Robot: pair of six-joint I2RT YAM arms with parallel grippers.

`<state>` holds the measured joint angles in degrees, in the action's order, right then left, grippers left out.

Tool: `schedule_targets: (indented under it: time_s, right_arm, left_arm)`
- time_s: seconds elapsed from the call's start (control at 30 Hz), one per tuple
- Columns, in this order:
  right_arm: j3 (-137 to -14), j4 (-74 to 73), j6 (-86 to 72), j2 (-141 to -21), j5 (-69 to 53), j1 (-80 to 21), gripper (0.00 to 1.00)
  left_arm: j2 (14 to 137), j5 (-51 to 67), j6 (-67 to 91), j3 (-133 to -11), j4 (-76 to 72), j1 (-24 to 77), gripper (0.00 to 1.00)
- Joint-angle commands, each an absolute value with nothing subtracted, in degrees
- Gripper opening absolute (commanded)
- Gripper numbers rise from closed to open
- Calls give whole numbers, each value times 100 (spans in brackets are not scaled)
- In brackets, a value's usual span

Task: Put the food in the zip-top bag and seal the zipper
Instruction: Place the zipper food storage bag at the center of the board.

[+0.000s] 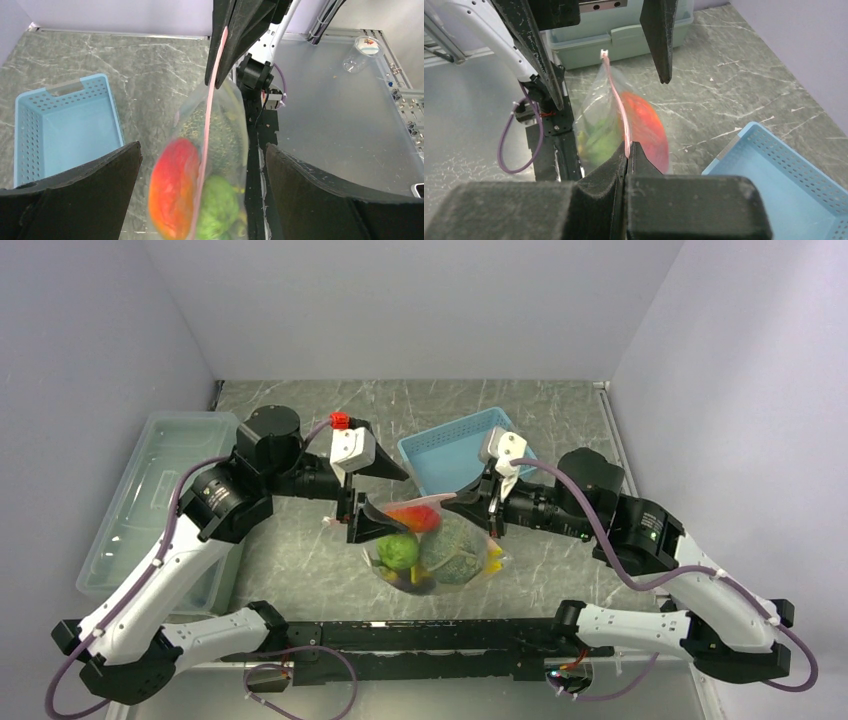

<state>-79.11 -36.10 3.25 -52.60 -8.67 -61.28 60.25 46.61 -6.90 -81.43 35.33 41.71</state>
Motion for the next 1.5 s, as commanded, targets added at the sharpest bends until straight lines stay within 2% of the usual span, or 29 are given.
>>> schedule_targets:
  time_s: [0.0,0.23,0.47,0.53,0.73,0.83,1.17,1.47]
  right_arm:
    - [-8009,-2750,167,-5269,-992,-6121,0]
    - [-8071,-2578,132,-5334,-987,-6122,0]
    - [-8147,-2545,106,-5361,-1106,-6117,0]
    - [-8147,-2527,95,-5354,-1116,-6118,0]
    - [-8097,-2496,71,-5344,-1046,-6117,0]
    - [-8065,-2481,64,-5322,-1001,-6117,0]
    - [-8033,-2530,65,-5235,-630,-6115,1]
    - [-7963,-2540,79,-5119,-204,-6118,18]
  left_arm:
    - [5879,4892,-920,-8076,3584,4192,100]
    - [5714,4713,-886,-7738,3649,4192,94]
    - [5682,4503,-909,-7570,3680,4188,76]
    - [5701,4478,-922,-7567,3718,4187,67]
    - [5748,4470,-959,-7627,3792,4191,28]
    - [5751,4442,-953,-7638,3797,4192,1]
    - [5673,3681,-829,-7685,3779,4187,0]
    - [5545,2915,-643,-7771,3789,4185,0]
